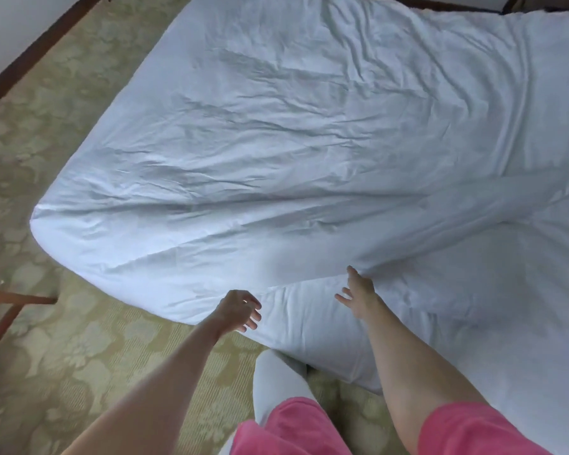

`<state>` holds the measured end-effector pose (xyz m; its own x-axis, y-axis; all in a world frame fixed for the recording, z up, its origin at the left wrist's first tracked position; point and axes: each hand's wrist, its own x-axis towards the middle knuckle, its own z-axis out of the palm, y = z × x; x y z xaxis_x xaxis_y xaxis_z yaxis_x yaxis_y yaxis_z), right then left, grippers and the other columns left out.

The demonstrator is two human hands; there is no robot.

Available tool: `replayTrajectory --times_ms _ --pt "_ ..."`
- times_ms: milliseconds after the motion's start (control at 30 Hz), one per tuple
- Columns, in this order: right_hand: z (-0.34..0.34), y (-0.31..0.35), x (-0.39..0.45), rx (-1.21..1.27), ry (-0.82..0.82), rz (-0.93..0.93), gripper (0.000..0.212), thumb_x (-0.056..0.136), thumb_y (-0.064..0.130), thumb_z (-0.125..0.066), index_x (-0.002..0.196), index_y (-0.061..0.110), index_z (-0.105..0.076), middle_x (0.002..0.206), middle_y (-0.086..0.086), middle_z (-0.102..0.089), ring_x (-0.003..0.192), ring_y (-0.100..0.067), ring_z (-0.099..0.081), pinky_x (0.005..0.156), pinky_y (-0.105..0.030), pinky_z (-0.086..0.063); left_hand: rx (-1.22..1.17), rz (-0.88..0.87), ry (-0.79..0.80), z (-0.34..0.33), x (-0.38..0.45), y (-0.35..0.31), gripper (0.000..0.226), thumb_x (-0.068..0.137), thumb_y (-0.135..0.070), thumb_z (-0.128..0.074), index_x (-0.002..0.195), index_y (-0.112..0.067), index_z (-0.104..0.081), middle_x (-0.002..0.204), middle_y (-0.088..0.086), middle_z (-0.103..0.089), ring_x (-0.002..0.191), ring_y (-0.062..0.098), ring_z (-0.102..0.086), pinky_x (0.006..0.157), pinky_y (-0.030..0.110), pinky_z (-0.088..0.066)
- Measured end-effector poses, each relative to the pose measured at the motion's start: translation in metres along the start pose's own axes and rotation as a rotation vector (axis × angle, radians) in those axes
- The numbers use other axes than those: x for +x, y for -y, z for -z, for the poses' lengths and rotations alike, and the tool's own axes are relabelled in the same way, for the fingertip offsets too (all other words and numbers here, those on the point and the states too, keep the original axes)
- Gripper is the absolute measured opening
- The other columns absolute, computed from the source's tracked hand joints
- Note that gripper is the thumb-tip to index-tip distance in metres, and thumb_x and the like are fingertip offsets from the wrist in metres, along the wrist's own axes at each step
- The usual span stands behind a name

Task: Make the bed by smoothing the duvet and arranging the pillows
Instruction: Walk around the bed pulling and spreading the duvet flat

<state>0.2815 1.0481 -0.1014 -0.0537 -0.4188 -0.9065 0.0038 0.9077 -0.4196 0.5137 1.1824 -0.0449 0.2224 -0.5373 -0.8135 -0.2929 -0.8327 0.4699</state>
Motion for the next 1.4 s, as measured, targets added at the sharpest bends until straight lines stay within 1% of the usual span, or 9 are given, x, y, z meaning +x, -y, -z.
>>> replayTrajectory --times_ms 200,367,533,733,900,1000,1167,1333,1400 --pt "-0.011 0.024 0.027 0.277 -0.019 -0.016 0.061 0.097 0.039 -0.060 0.143 0.005 -0.038 0.120 -0.011 -0.055 0.107 -0.024 -0.058 0.098 -0.042 -0.051 -0.188 0.042 0.025 0.003 0.034 -0.020 0.024 0.099 -0.010 -0.044 0.106 0.000 -0.064 0.091 0.015 -0.073 0.073 0.024 -0.070 0.068 0.032 -0.053" --pt "-0.023 0.059 0.017 0.362 0.011 0.059 0.039 0.094 0.034 -0.067 0.122 0.008 -0.059 0.073 0.001 -0.055 0.046 -0.005 -0.053 0.057 -0.017 -0.052 -0.369 0.191 0.183 -0.014 0.048 -0.049 0.048 0.101 -0.044 -0.045 0.118 -0.002 -0.060 0.103 0.013 -0.074 0.089 0.029 -0.073 0.088 0.042 -0.055" --pt "-0.048 0.107 -0.001 0.391 0.127 0.124 0.053 0.091 0.041 -0.070 0.135 0.017 -0.052 0.121 -0.004 -0.067 0.105 -0.022 -0.067 0.092 -0.044 -0.055 -0.859 0.339 0.386 -0.014 0.077 -0.077 0.093 0.074 -0.089 -0.037 0.127 -0.013 -0.041 0.128 0.016 -0.061 0.109 0.040 -0.065 0.089 0.053 -0.054" --pt "-0.073 0.167 -0.017 0.517 0.159 0.270 0.044 0.098 0.029 -0.062 0.138 0.015 -0.051 0.130 -0.007 -0.063 0.110 -0.024 -0.063 0.099 -0.052 -0.050 -1.696 0.157 0.052 0.052 0.122 -0.135 0.069 0.078 -0.067 -0.062 0.128 -0.020 -0.061 0.133 0.007 -0.062 0.117 0.027 -0.059 0.094 0.044 -0.049" --pt "-0.099 0.219 -0.020 0.488 0.107 0.331 0.051 0.101 0.030 -0.057 0.145 0.010 -0.042 0.116 -0.002 -0.057 0.119 -0.027 -0.047 0.105 -0.057 -0.044 -1.624 0.059 0.015 0.129 0.145 -0.191 0.032 0.091 -0.047 -0.060 0.098 -0.017 -0.064 0.104 0.005 -0.067 0.102 0.023 -0.062 0.084 0.039 -0.050" --pt "-0.111 0.248 -0.017 0.525 0.090 0.336 0.058 0.101 0.033 -0.056 0.150 0.011 -0.034 0.150 -0.008 -0.037 0.142 -0.033 -0.033 0.105 -0.058 -0.045 -1.377 -0.010 -0.040 0.172 0.162 -0.222 0.013 0.092 -0.033 -0.064 0.094 -0.020 -0.062 0.102 0.001 -0.062 0.106 0.019 -0.059 0.097 0.040 -0.049" --pt "-0.127 0.303 -0.004 0.516 0.051 0.394 0.065 0.100 0.038 -0.054 0.153 0.010 -0.026 0.154 -0.009 -0.030 0.139 -0.034 -0.039 0.105 -0.061 -0.042 -0.943 -0.121 -0.149 0.231 0.198 -0.280 0.065 0.085 -0.040 -0.074 0.141 -0.031 -0.044 0.124 -0.008 -0.060 0.104 0.014 -0.059 0.097 0.046 -0.044" --pt "-0.145 0.361 0.016 0.490 0.026 0.445 0.065 0.099 0.041 -0.055 0.148 0.006 -0.030 0.147 -0.020 -0.037 0.138 -0.036 -0.041 0.104 -0.060 -0.044 -0.776 -0.149 -0.252 0.261 0.239 -0.337 0.070 0.080 -0.045 -0.077 0.137 -0.026 -0.042 0.131 -0.004 -0.053 0.112 0.017 -0.055 0.093 0.041 -0.047" --pt "-0.145 0.384 0.028 0.515 -0.003 0.472 0.066 0.098 0.044 -0.055 0.148 0.007 -0.031 0.116 -0.014 -0.049 0.118 -0.032 -0.055 0.102 -0.060 -0.045 -0.655 -0.303 -0.357 0.271 0.254 -0.362 0.074 0.077 -0.046 -0.079 0.134 -0.015 -0.046 0.125 0.001 -0.059 0.112 0.018 -0.060 0.096 0.033 -0.050"
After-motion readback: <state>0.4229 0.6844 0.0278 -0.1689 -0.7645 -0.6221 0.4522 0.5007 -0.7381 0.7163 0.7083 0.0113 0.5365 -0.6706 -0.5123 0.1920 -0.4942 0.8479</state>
